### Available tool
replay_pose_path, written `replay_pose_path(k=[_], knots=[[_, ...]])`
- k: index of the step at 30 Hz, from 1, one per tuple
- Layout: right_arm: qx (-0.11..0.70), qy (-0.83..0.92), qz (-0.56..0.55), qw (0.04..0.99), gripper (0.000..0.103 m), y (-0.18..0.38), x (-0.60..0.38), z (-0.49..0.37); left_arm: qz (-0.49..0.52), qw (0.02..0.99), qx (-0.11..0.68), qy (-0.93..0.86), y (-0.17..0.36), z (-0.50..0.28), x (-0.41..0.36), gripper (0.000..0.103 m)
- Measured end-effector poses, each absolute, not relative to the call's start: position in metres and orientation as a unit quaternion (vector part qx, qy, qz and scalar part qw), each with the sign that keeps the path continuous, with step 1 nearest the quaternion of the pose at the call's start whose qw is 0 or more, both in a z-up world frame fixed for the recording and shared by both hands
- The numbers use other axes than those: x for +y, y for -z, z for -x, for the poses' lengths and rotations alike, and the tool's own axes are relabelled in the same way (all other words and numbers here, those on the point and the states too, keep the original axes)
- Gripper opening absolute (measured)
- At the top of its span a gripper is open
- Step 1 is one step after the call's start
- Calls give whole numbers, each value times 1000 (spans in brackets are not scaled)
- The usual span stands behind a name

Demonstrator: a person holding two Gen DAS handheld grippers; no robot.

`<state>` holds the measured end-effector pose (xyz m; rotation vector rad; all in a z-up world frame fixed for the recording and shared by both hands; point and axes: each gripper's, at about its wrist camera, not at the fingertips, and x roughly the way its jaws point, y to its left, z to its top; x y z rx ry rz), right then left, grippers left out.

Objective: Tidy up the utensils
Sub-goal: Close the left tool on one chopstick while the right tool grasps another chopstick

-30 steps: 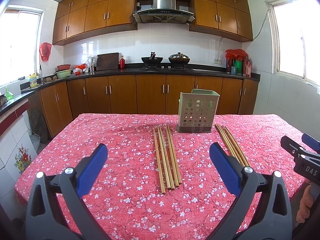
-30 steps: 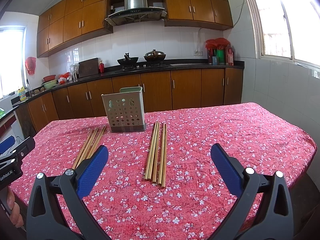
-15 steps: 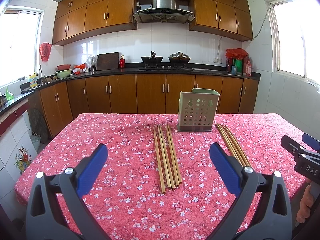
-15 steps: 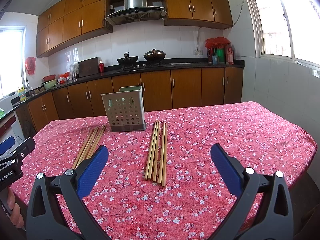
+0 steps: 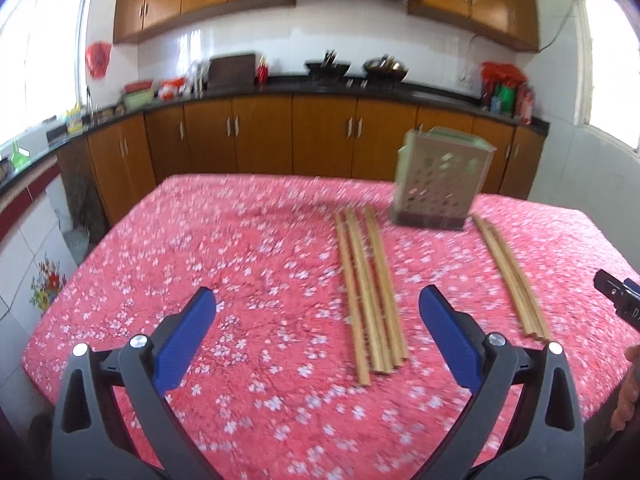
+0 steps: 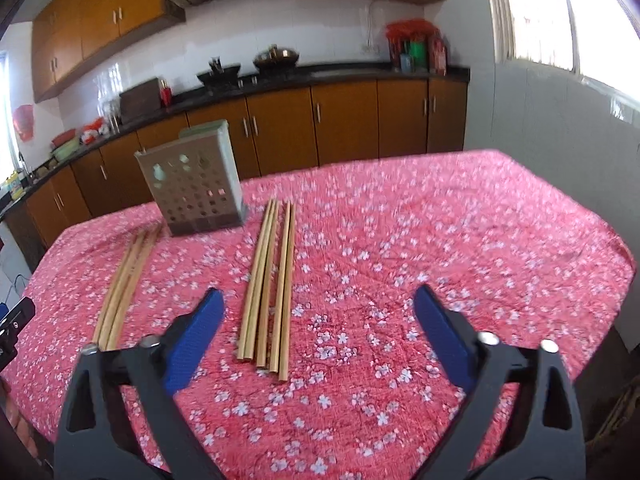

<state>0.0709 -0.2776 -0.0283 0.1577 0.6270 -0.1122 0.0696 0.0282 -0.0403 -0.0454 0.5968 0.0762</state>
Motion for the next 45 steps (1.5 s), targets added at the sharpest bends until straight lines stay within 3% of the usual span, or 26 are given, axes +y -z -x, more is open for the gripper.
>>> replay_pose_path(k=[3,6,11,17,22,31,45], knots=[[359,42,-91,928,52,44,-283,-101,31,941,335,-35,54,-97,38,78],[401,24,-103,910,38,63,-284,-128,42,929,366,-26,65,-116,44,65],[447,-4,-99,889,23,84,-277,-150,46,917,395,-3,79,-136,43,53],[446,10,-61,893,11,87,-266,-156,44,907,417,25,88,-149,35,35],[442,24,-75,894,8,88,-276,-160,49,899,433,49,92,-156,28,22],[438,22,-64,897,9,91,-273,-158,30,887,458,59,103,-159,14,12],[417,54,-56,905,8,94,-303,-187,16,897,441,-12,103,-217,58,10]])
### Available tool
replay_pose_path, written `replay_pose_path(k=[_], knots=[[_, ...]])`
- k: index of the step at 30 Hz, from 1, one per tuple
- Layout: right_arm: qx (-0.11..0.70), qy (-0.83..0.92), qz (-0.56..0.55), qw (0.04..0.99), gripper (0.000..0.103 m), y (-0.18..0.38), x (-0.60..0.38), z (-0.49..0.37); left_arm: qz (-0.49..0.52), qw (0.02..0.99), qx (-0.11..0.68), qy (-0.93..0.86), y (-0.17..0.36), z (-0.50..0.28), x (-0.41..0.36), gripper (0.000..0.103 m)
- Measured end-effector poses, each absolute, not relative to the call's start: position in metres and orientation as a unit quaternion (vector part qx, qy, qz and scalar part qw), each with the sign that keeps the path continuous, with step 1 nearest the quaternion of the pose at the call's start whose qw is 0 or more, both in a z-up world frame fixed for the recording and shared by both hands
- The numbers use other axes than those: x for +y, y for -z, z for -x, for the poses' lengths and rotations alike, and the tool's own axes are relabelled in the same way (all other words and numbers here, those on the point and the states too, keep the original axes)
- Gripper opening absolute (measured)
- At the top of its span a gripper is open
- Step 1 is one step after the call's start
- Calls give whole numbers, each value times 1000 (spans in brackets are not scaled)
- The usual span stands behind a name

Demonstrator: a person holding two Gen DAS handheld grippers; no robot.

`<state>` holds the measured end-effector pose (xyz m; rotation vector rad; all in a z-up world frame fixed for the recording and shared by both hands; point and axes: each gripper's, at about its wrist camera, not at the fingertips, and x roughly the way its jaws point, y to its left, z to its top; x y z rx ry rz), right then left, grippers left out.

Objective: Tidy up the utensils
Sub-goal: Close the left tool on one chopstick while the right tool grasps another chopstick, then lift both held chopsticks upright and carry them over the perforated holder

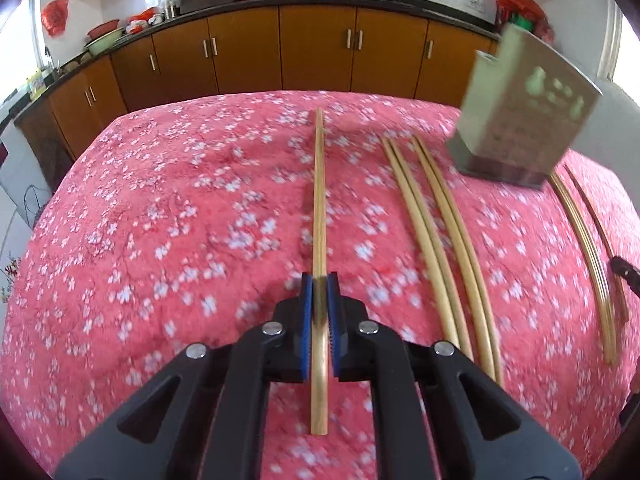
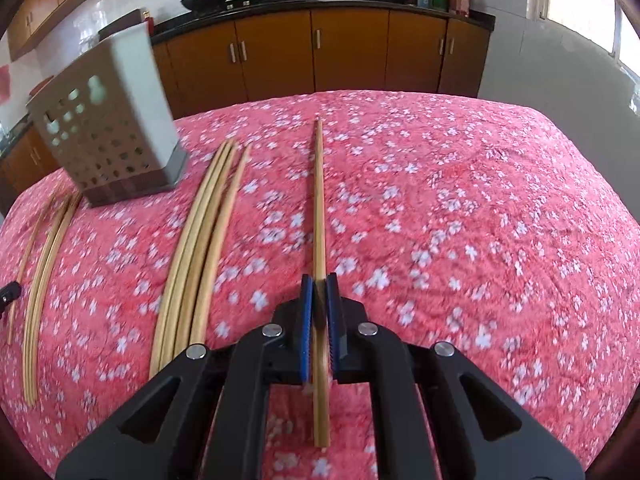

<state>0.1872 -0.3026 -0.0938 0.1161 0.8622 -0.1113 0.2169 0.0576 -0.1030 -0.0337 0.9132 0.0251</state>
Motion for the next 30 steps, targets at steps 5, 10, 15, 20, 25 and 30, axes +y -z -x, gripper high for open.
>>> replay_pose_path(k=[5,10,15,20,25,30], knots=[[412,54,-59,907,8,96,-307,-190,37,900,434,-6,104,-216,66,11],[411,51,-66,908,8,96,-307,-192,39,900,433,-4,103,-217,66,11],[415,53,-50,907,8,94,-306,-188,28,899,436,-5,101,-213,64,11],[417,45,-51,906,8,96,-303,-178,0,901,435,-11,102,-199,58,11],[407,41,-52,911,8,88,-300,-175,-10,901,433,-10,97,-198,53,9],[343,45,-42,937,8,39,-302,-166,-9,926,378,-1,51,-187,54,9]])
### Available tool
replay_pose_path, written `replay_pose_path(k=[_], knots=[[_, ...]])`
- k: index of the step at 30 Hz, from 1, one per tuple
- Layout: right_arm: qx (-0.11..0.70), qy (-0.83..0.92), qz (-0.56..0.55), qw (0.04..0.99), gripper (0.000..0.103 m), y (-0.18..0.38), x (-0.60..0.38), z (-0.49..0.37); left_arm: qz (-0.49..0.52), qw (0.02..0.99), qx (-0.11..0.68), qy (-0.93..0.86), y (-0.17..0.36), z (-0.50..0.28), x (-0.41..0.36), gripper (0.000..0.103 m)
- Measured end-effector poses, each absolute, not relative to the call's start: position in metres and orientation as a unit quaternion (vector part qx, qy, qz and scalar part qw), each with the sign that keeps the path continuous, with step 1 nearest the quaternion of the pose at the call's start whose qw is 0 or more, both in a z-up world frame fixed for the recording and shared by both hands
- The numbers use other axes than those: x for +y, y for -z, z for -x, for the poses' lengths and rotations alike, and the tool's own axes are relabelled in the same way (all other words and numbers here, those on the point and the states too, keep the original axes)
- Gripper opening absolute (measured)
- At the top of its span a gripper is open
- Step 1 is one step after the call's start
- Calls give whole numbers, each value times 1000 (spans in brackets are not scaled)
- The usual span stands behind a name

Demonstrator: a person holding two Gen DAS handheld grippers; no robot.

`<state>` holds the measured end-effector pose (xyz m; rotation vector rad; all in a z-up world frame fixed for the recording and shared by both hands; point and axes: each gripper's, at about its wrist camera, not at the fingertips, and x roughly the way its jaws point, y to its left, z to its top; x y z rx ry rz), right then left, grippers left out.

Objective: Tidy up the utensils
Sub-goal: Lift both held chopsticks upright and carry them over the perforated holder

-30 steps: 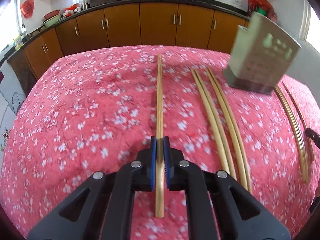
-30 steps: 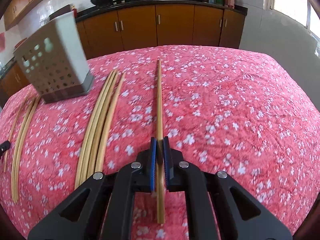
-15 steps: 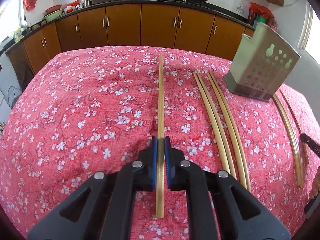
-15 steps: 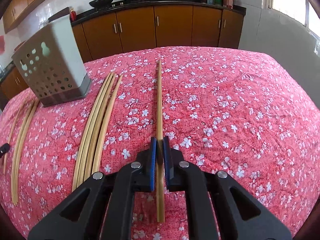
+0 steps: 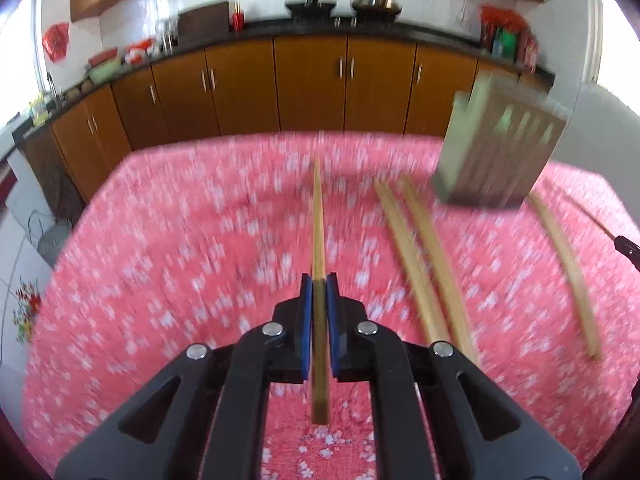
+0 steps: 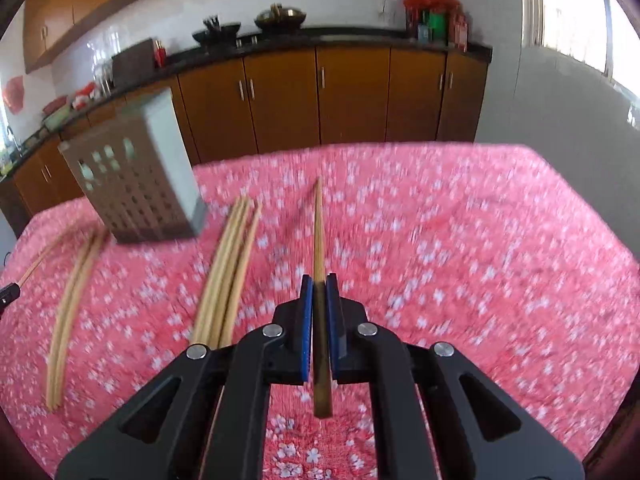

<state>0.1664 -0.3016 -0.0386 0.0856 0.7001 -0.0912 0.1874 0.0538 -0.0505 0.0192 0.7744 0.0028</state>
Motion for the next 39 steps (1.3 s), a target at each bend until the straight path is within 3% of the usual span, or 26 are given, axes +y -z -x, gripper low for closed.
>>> replay_pose_path(k=[8,17,29,34,39], knots=[[253,42,-36,966,8,-26,-299,-161,37,960,278,21,-38,-184,60,9],[231,33,-58,971,7,-45,-298,-165,39,966,254,18,-62,-184,62,8],[80,-60,-121,988,7,-177,-284,-159,78,980,157,99,-158,-189,25,8],[63,-87,-104,989,7,-175,-256,-174,61,978,156,127,-153,-202,-11,8],[115,-84,-86,986,8,-134,-237,-205,42,973,184,136,-119,-229,-40,8]])
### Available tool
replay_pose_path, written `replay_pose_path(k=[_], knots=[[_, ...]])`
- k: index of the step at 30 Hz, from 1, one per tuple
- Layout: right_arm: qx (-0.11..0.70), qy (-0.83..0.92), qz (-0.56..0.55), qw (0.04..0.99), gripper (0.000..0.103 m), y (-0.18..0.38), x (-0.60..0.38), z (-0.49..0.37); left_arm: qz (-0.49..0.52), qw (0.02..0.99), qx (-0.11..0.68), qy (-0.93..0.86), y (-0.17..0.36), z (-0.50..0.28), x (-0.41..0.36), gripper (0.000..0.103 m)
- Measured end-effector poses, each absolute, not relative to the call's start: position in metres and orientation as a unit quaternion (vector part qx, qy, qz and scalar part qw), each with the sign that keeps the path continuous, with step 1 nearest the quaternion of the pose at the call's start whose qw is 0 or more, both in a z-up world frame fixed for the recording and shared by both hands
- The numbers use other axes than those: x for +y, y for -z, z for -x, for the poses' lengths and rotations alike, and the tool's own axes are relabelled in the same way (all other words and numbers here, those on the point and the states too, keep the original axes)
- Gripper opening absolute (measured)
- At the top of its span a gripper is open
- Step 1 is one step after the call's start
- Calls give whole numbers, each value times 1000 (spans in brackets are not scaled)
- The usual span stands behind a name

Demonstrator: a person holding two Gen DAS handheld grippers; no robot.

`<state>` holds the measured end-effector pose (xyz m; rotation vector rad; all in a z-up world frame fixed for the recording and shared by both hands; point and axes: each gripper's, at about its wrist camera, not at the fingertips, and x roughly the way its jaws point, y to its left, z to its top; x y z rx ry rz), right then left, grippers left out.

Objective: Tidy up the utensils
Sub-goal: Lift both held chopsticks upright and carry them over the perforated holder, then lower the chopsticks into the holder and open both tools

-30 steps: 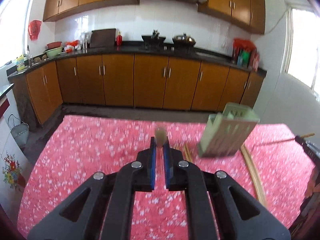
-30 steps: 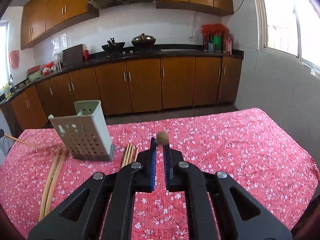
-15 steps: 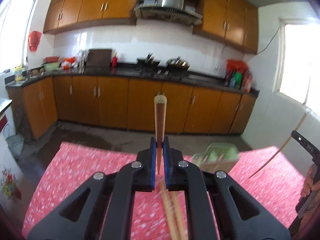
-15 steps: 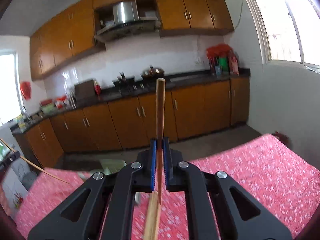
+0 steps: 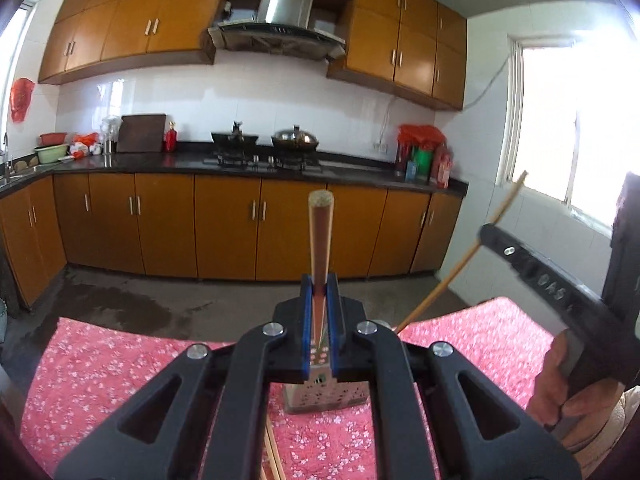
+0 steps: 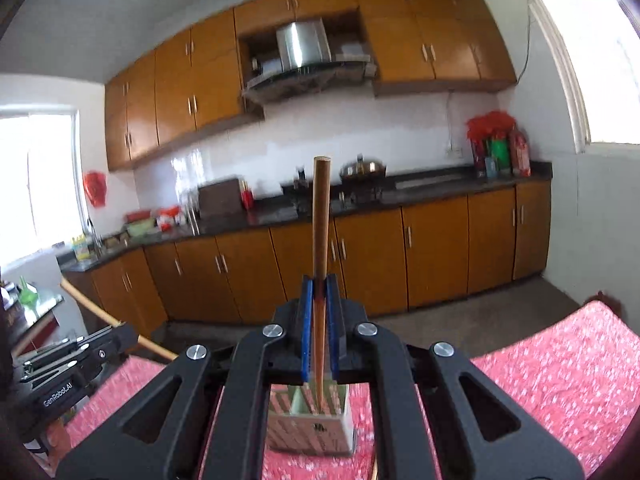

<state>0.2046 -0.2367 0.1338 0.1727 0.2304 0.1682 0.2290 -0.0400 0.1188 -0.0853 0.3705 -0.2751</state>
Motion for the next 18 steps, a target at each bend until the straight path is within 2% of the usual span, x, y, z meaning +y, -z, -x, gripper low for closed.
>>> replay_pose_path(k=[7,8,9,11,18], knots=[[158,-86,-88,980,10,-107,-236,-216,49,968,209,133,-95,-248,-44,10],[157,-85,-89,980,18,-109,-238,-215,51,968,209,132,-96,-249,-43,10],[154,-84,-90,980,31,-111,-238,-212,53,968,208,131,-96,-250,-41,12],[140,-79,-94,982,39,-117,-245,-204,63,969,202,126,-99,-247,-34,18],[123,-24,-115,985,40,-120,-284,-172,101,978,156,94,-117,-212,3,32]])
